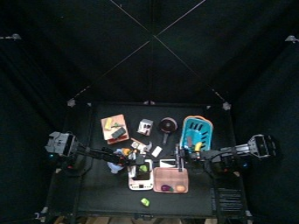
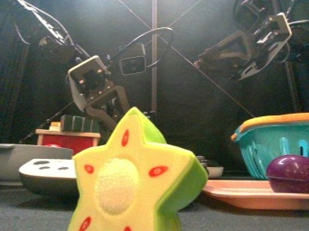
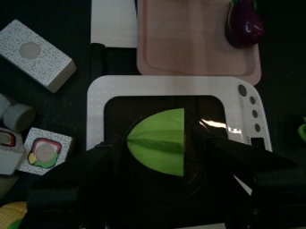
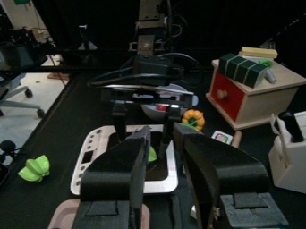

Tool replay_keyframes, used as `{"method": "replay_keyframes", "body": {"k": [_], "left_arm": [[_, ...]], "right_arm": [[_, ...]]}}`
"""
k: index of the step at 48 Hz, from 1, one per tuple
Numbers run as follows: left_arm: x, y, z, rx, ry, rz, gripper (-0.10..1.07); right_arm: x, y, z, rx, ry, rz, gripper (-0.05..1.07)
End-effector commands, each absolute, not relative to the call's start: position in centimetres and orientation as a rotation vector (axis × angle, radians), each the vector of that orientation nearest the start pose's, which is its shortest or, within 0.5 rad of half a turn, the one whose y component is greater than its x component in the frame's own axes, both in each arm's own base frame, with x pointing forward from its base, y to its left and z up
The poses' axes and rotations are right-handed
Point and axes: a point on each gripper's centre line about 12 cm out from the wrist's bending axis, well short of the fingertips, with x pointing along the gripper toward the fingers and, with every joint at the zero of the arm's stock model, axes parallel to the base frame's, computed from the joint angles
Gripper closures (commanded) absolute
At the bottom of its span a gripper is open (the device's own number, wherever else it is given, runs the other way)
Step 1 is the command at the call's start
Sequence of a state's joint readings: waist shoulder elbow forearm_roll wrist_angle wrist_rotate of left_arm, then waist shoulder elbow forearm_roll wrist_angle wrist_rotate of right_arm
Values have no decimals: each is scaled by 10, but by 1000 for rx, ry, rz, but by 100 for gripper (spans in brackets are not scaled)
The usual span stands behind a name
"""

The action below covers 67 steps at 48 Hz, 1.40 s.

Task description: Grab starfruit top

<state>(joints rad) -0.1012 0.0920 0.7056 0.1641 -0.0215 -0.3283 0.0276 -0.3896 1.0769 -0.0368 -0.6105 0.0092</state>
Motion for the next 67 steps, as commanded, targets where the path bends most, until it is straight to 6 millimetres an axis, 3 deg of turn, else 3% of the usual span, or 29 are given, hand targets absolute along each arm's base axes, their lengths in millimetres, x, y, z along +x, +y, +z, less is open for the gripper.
{"method": "replay_keyframes", "body": {"k": [1, 9, 21, 29, 43, 67], "left_arm": [[382, -38, 127, -121, 768, -33, 3], [382, -37, 125, -125, 774, -29, 5], [382, -37, 123, -125, 779, -28, 19], [384, -37, 132, -125, 754, -31, 25], [378, -39, 154, -126, 703, -43, 26], [374, -39, 155, -117, 705, -46, 26]], "right_arm": [[293, 10, 236, -19, 47, 48, 34], [293, 10, 237, -18, 47, 47, 34], [293, 10, 235, -20, 57, 48, 34], [293, 10, 234, -20, 66, 47, 34], [293, 10, 234, -20, 69, 47, 34], [296, 10, 231, -18, 80, 46, 34]]}}
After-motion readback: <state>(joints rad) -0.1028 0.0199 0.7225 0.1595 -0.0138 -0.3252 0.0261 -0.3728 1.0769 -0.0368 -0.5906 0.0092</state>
